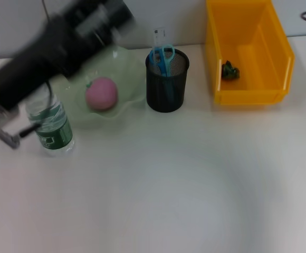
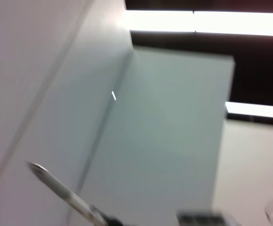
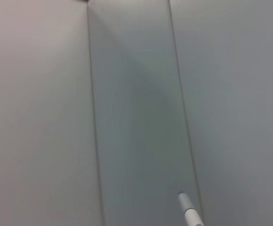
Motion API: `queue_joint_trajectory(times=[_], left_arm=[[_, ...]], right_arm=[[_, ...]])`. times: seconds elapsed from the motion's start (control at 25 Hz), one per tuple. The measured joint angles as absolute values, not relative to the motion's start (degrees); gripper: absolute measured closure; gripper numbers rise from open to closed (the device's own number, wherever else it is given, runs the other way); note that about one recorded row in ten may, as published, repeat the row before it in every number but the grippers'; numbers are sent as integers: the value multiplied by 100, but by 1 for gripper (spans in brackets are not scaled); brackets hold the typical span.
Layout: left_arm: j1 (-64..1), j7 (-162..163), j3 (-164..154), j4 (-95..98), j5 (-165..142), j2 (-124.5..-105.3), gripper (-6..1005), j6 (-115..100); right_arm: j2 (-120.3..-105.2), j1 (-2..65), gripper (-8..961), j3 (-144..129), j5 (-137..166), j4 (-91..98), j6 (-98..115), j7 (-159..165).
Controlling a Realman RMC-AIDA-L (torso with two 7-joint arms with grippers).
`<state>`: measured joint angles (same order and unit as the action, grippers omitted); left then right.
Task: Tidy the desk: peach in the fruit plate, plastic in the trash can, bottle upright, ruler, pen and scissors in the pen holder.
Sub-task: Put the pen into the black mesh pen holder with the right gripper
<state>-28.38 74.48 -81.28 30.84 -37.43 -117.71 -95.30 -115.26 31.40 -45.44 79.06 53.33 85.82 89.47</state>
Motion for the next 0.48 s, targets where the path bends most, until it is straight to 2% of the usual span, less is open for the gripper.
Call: queue_joint_trajectory(times=[0.08,0.36,0.44,0.48], left_arm=[[-2798,7282,-7953,3416,-4817,-11705,205,-9533],[-2717,6998,-7499,3853,-6701,-11700,212,-9540],[-2698,6934,-7164,3817,-7224,-11718,214,-9503],[-2692,6934,-7058,3799,-7347,-11726,215,-9491]], right_arm=[[-11399,3288,800,-4340,9016,6079,8854,10195],[-11263,3780,794,-4184,10940,7388,9299,12419],[-11162,4047,792,-4159,11599,7592,9513,13052],[-11059,4346,791,-4086,12105,7622,9754,13493]])
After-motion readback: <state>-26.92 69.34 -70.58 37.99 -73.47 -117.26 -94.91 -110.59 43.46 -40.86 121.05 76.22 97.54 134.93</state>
